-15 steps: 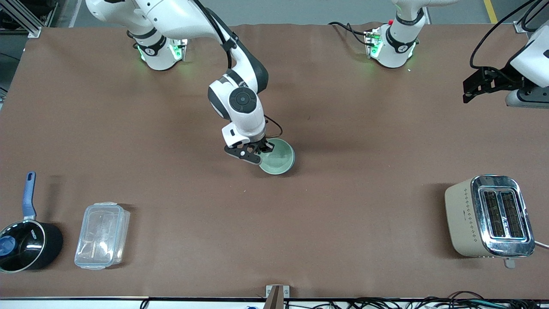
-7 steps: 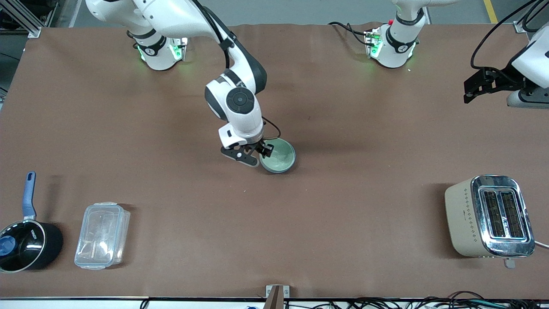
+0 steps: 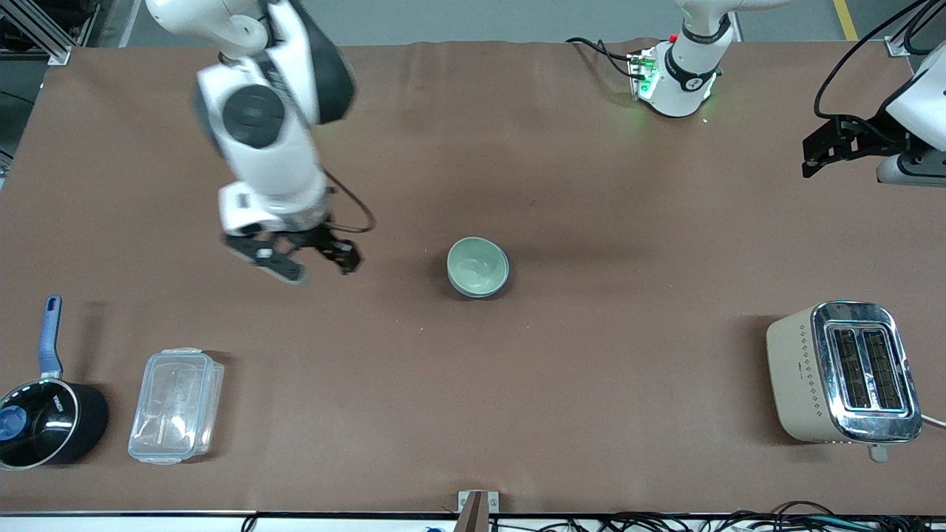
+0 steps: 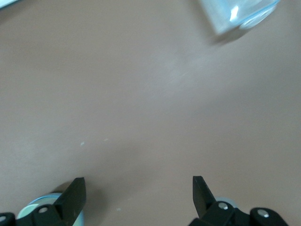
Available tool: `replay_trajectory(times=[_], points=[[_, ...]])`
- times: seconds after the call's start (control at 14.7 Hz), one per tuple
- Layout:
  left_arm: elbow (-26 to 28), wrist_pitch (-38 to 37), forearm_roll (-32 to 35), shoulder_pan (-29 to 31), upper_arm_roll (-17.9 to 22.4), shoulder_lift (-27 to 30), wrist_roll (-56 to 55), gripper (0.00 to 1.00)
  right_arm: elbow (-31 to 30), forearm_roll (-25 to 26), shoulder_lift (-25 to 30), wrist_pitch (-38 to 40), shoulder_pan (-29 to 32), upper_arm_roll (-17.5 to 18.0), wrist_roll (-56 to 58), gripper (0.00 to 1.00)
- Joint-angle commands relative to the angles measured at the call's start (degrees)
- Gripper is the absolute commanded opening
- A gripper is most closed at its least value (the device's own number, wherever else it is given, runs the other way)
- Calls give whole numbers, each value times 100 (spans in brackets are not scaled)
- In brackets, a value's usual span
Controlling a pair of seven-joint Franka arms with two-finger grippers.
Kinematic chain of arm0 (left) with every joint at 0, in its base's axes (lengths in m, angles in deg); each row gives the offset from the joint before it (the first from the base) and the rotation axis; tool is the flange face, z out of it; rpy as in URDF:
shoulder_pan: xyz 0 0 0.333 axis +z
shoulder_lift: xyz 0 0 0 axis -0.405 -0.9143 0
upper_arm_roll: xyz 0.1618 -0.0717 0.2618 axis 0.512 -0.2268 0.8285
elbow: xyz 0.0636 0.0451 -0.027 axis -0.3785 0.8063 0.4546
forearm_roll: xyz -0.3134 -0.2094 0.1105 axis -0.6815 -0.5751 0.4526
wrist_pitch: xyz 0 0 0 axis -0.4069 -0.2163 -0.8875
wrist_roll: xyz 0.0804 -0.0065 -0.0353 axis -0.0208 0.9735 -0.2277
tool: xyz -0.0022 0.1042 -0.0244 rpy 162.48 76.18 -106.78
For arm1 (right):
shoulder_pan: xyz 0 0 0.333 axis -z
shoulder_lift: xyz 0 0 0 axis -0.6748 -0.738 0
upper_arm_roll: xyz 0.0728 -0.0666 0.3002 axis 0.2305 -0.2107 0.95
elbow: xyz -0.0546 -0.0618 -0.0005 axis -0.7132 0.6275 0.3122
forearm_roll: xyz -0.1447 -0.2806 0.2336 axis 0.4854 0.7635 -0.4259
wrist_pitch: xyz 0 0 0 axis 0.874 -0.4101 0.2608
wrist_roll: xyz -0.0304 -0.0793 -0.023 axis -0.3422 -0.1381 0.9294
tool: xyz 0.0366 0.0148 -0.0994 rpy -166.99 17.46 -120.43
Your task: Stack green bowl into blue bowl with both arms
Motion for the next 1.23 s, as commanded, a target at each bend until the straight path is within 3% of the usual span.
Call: replay_trajectory(times=[0.0, 0.2, 0.55, 0.75, 1.16], points=[[63, -13, -116, 21, 25, 139, 151, 100, -206, 101, 717, 416, 661, 86, 824, 100], [63, -13, -90, 12, 25, 122, 143, 100, -57, 84, 1289, 1004, 1417, 95, 2027, 100], [11, -30, -81, 29, 25, 130, 160, 100, 1138, -310, 1255, 1947, 2594, 138, 3515, 100], [-60, -30, -72, 12, 25, 78, 134, 100, 1384, -488, 1045, 1920, 3157, 620, 3762, 100], [-69, -39, -64, 12, 25, 77, 125, 100, 1561, -417, 956, 2228, 3247, 736, 4334, 100]])
